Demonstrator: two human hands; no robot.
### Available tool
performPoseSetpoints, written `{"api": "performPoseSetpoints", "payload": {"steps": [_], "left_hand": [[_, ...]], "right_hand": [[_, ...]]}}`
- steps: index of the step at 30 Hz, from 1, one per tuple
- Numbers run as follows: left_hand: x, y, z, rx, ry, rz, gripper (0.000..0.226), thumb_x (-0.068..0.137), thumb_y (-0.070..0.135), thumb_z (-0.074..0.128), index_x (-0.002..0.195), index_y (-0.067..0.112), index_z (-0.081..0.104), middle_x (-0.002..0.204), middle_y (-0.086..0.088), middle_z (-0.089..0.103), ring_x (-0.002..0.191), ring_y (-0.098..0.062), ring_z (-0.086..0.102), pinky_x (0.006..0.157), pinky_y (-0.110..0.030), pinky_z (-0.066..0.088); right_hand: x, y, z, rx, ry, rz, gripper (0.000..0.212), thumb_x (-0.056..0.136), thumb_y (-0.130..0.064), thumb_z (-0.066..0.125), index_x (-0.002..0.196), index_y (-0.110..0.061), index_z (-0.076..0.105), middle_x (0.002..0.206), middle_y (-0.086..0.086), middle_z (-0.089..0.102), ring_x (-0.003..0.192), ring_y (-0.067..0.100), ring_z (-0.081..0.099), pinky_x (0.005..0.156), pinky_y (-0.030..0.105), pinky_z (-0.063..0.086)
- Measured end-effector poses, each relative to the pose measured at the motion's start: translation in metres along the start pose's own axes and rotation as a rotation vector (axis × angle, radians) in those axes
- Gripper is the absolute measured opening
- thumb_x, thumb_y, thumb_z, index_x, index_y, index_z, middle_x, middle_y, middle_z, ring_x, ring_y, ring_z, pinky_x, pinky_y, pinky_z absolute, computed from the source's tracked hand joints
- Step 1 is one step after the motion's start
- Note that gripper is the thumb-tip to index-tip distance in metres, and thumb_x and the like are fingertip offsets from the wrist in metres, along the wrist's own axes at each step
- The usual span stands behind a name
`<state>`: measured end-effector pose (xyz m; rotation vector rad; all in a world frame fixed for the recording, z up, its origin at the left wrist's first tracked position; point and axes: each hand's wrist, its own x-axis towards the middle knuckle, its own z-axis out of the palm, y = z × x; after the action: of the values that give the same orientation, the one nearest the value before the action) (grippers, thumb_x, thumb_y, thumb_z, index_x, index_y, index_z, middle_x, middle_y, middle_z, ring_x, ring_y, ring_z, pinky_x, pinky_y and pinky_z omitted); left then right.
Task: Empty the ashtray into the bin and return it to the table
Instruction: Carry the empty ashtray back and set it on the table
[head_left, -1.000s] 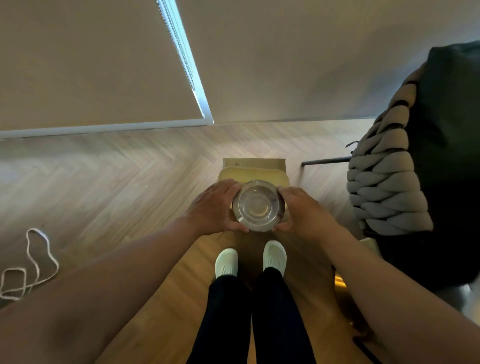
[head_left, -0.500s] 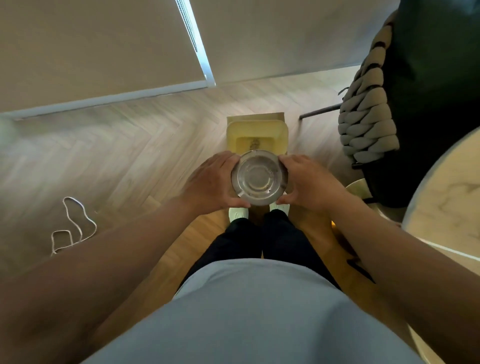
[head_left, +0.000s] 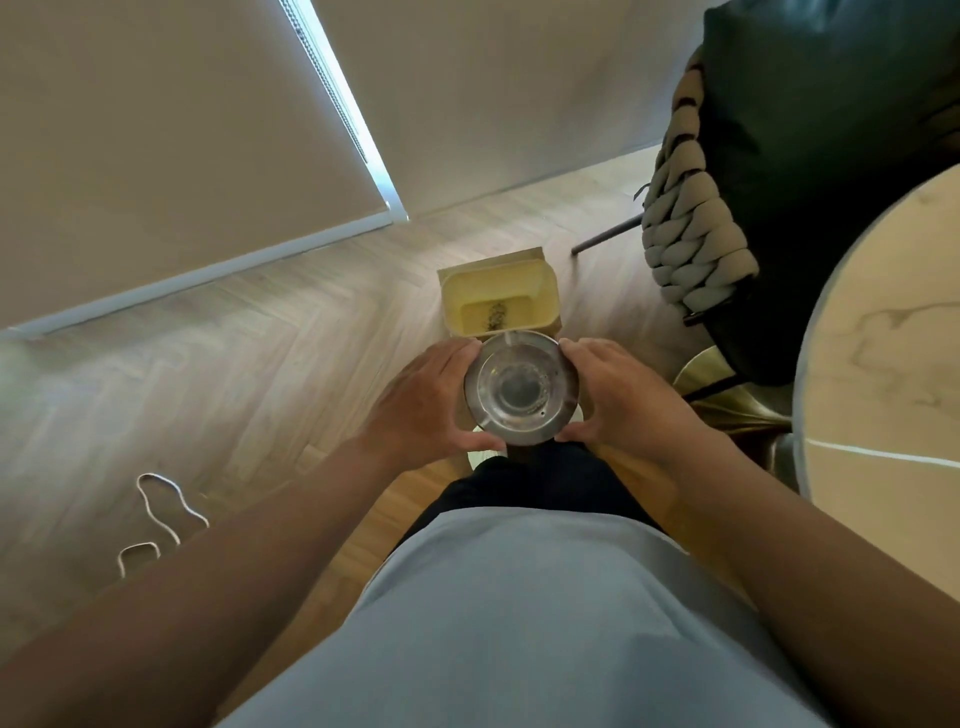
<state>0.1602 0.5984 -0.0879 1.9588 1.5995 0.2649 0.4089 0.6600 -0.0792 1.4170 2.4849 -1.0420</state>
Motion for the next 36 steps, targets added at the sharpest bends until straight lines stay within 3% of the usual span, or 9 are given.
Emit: {"api": "performPoseSetpoints", "payload": {"steps": [11, 18, 26, 36], "left_hand": [[0.024, 0.035, 0.008, 0.089, -0.166, 0.232, 0.115, 0.055, 0.07, 0.081, 0.143, 0.01, 0.04, 0.145, -0.007, 0.05, 0.134, -0.023, 0.045, 0.11, -0.042, 0.042], [0.049, 0.106, 0.039, 0.175, -0.318, 0.445, 0.115, 0.055, 0.065, 0.084, 0.145, 0.011, 0.038, 0.146, -0.008, 0.048, 0.134, -0.025, 0.044, 0.11, -0.042, 0.041], [0.034, 0.197, 0.105, 0.24, -0.476, 0.706, 0.112, 0.058, 0.065, 0.083, 0.145, 0.016, 0.033, 0.145, -0.007, 0.047, 0.131, -0.023, 0.044, 0.109, -0.036, 0.037], [-0.02, 0.27, 0.167, 0.277, -0.62, 0.785, 0.113, 0.062, 0.064, 0.081, 0.149, 0.018, 0.028, 0.152, -0.002, 0.039, 0.139, -0.02, 0.036, 0.115, -0.041, 0.036]], "right_hand": [[-0.074, 0.011, 0.021, 0.137, 0.191, 0.2, 0.104, 0.062, -0.042, 0.088, 0.146, -0.019, 0.029, 0.14, -0.001, 0.047, 0.134, 0.017, 0.039, 0.108, 0.043, 0.042], [-0.155, 0.039, 0.044, 0.215, 0.347, 0.455, 0.111, 0.063, -0.045, 0.087, 0.151, -0.019, 0.024, 0.149, -0.001, 0.039, 0.14, 0.016, 0.032, 0.109, 0.036, 0.036], [-0.278, 0.054, 0.087, 0.281, 0.478, 0.682, 0.109, 0.063, -0.048, 0.087, 0.15, -0.019, 0.028, 0.146, -0.002, 0.043, 0.137, 0.016, 0.034, 0.106, 0.04, 0.044], [-0.385, 0.056, 0.139, 0.34, 0.567, 0.8, 0.107, 0.064, -0.053, 0.084, 0.149, -0.021, 0.028, 0.143, -0.002, 0.046, 0.136, 0.016, 0.036, 0.103, 0.039, 0.046]]}}
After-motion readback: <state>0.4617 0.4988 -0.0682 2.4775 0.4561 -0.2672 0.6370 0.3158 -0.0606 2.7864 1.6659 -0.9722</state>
